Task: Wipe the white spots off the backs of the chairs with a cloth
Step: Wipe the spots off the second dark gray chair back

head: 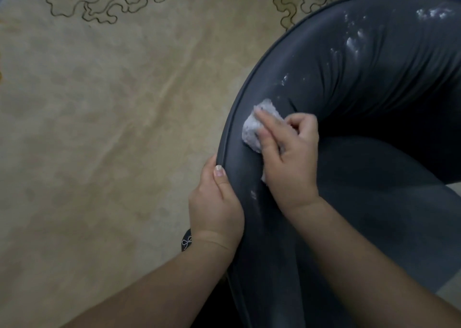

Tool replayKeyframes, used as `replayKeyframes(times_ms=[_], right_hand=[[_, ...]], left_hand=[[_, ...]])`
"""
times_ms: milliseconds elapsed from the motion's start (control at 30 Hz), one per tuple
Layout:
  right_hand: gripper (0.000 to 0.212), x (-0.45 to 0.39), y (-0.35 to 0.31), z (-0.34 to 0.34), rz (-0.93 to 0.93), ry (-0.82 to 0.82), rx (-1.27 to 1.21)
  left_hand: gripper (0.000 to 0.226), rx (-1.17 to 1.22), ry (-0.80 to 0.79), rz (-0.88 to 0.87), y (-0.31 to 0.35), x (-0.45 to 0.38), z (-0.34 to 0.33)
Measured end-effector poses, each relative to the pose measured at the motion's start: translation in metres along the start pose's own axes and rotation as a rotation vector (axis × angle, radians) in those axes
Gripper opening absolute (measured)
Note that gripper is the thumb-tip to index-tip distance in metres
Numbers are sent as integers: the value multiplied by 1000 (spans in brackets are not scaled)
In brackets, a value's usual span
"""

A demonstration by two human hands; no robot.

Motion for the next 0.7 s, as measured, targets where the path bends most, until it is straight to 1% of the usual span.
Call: replayKeyframes(times_ms=[33, 67, 133, 233, 333, 433, 467, 500, 600, 700], right_hand=[[29, 0, 0, -1, -9, 2, -18], [30, 11, -4, 0, 23, -15, -18], [32, 53, -15, 1, 118, -106, -14], [33, 98, -12, 11, 93, -162, -96], [31, 78, -9, 8, 95, -148, -56], [29, 33, 0, 5, -5, -15, -29], [28, 28, 2, 5, -29, 7, -34], [28, 32, 1, 4, -25, -6, -38], [33, 91, -11, 11, 31, -123, -78], [36, 139, -10, 26, -6, -146, -105]], left_hand=[[54, 1, 4, -3, 0, 0, 1], [54, -3, 5, -2, 1, 0, 1], [53, -12, 12, -1, 1, 0, 2], [49, 5, 18, 4, 2, 1, 2], [54, -19, 7, 16, 0, 1, 1], [56, -45, -1, 16, -1, -1, 0], [56, -45, -5, 20, -2, -1, -1], [57, -50, -9, 25, -3, -1, -2], [55, -67, 14, 20, -3, 0, 1], [49, -74, 9, 16, -2, 0, 0]])
Point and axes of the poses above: each hand's wrist, its own x-axis away from the middle knuckle, its own z-axis out of the back of the hand, y = z × x, the point moved 9 cm from there along -x, towards the middle knuckle, and after that the axes turned 5 degrees about z, right-handed, at the moved point
